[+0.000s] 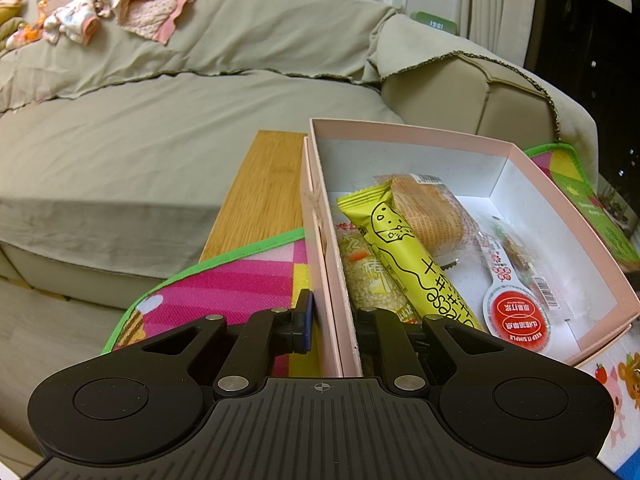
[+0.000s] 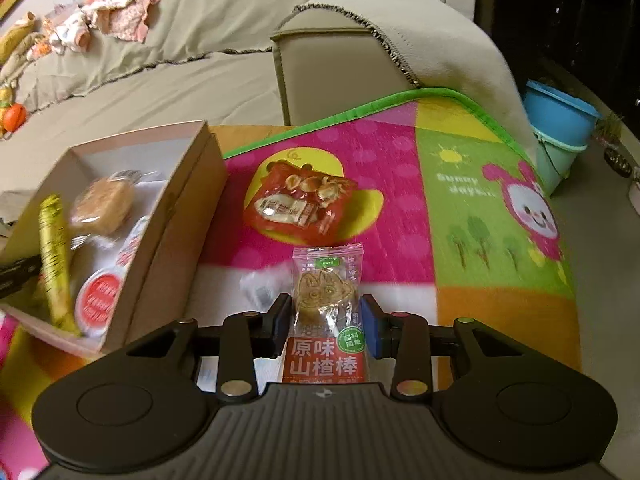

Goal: Organize objects
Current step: 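Grasp the red-labelled hawthorn stick packet with the right tool, then lower the hawthorn packet into the box and open the right tool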

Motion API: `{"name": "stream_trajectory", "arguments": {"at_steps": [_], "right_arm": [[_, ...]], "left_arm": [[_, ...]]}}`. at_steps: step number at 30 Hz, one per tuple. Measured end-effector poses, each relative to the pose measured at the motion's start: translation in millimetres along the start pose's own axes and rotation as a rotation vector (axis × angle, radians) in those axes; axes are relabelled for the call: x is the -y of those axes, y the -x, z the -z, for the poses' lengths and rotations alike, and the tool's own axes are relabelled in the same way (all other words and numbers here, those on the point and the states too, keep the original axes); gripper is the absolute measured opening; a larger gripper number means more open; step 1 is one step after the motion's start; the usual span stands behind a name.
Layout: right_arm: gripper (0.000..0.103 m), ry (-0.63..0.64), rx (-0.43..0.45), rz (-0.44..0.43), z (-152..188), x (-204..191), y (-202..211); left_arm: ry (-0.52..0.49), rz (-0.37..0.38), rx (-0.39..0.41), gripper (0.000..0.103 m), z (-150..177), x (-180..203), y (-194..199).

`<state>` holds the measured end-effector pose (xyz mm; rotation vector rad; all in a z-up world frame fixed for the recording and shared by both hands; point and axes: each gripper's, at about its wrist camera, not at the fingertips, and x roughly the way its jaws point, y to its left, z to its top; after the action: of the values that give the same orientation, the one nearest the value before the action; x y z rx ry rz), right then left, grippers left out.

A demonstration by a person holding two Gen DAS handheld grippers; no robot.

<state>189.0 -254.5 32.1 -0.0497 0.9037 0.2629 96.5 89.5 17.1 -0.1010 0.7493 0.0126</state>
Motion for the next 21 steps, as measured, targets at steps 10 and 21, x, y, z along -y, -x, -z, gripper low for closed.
{"name": "stream_trajectory", "arguments": {"at_steps": [10, 21], "right_arm": [[0.037, 0.064, 0.009, -0.102, 59, -31, 74], [0.037, 0.147, 0.079, -0.259, 53, -88, 118]], "left_arm": [[0.001, -0.001, 0.002, 0.013, 1, -1, 1], [0.004, -0.001, 0.003, 0.013, 2, -2, 2]]}}
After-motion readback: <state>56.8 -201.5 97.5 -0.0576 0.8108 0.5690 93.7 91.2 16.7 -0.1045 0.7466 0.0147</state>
